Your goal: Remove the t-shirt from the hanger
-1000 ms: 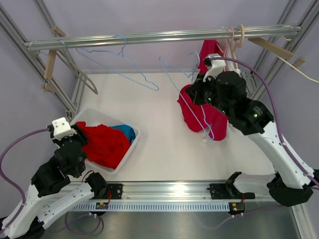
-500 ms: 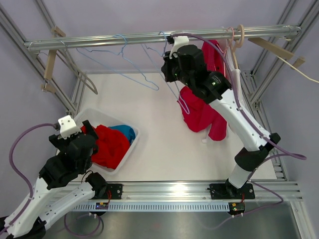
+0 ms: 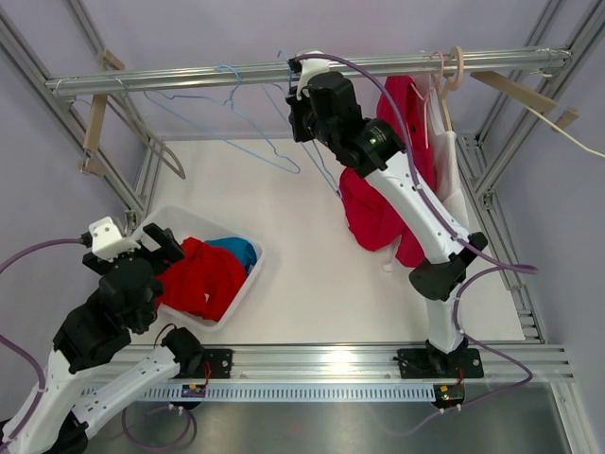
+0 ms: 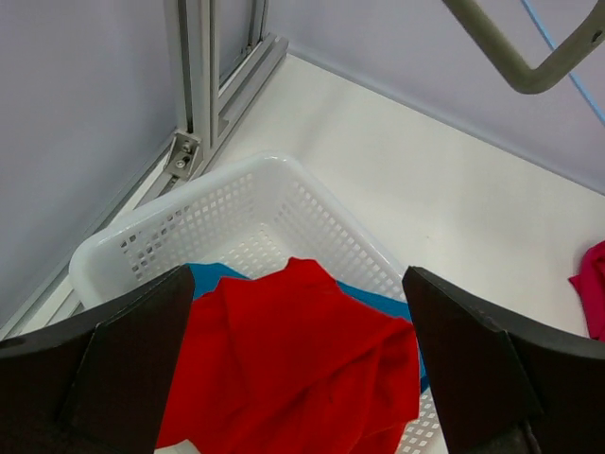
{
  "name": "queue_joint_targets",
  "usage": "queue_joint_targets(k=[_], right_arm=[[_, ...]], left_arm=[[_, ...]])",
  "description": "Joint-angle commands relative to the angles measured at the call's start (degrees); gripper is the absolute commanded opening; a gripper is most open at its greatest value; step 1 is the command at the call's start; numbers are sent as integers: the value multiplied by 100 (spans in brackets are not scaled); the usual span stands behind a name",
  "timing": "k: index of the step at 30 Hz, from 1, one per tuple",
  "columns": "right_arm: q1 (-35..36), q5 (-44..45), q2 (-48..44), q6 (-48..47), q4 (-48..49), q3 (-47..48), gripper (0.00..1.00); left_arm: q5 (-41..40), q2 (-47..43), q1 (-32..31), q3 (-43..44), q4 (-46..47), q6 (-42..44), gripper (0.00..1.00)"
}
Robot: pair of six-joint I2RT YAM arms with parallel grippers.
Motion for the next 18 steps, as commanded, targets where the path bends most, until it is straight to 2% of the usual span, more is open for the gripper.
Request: queue_joint_targets(k=[1, 8, 13, 14, 18], right_arm=[[55, 81, 276, -252, -86, 350, 0], [64, -33, 198, -172, 37, 87, 0], [64, -24, -14, -146, 248, -335, 0], [55, -24, -22, -129, 257, -379, 0], [55, 19, -294, -67, 581, -1062, 0]], left_arm=[[204, 310, 22, -47, 314, -74, 99], [1469, 319, 22, 12, 1025, -382, 99], [3190, 319, 22, 4, 1947, -251, 99], [3811, 328, 22, -13, 2245, -242, 99], [4659, 407, 22, -92, 2695, -119, 99]])
